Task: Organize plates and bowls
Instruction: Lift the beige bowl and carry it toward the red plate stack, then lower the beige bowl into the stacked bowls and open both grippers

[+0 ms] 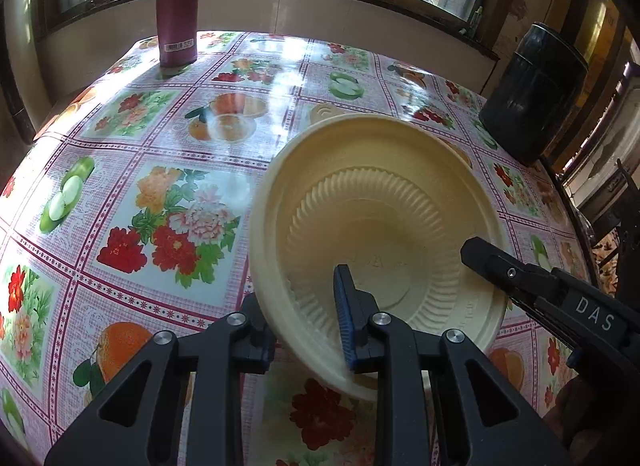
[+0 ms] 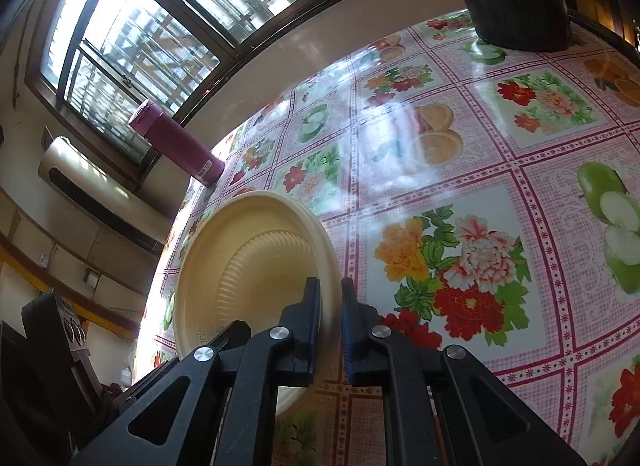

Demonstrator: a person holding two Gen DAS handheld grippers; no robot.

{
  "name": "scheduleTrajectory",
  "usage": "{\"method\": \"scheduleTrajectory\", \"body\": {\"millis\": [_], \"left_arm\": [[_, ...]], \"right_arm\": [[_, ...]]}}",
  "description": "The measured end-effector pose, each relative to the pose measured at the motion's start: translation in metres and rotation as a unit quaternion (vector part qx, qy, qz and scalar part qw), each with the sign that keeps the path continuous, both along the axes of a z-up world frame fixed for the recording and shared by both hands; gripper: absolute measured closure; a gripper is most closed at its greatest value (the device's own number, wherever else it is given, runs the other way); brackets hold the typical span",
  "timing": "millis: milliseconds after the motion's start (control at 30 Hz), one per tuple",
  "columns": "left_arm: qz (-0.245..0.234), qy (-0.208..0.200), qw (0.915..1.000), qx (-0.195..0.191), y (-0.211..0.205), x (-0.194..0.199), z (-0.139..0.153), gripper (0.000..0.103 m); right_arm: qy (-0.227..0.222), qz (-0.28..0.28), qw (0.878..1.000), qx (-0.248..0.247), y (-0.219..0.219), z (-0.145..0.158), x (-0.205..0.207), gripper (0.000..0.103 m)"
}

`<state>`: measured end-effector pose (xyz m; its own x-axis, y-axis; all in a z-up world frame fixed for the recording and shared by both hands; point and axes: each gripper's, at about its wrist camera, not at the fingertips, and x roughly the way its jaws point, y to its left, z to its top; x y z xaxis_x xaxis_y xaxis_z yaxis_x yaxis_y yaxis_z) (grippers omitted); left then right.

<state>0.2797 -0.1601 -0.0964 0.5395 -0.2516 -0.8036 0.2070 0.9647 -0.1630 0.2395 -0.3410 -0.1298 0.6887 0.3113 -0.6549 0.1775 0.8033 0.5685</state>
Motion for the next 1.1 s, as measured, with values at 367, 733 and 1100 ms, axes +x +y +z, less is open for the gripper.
{"method": "scheduleTrajectory", "body": {"millis": [367,733,1100], "left_arm": [[-0.069,-0.010,0.9975,0.012,-0.039,-0.098,0.009,0.080],[-0.069,-0.060,0.9940,0.060,-0.002,-0.192,0.038,0.079],[-0.011,-0.115,0.9897,0.084,0.099,-0.256,0.078,0.078]], "right_arm": [[0.022,-0.020,1.000,0.002,-0.036,0.010,-0.109,0.093],[-0.007,0.019,1.000,0.018,0.006,0.031,-0.200,0.093],[-0.059,0.114,0.992,0.010,0.108,0.073,-0.241,0.093]]}}
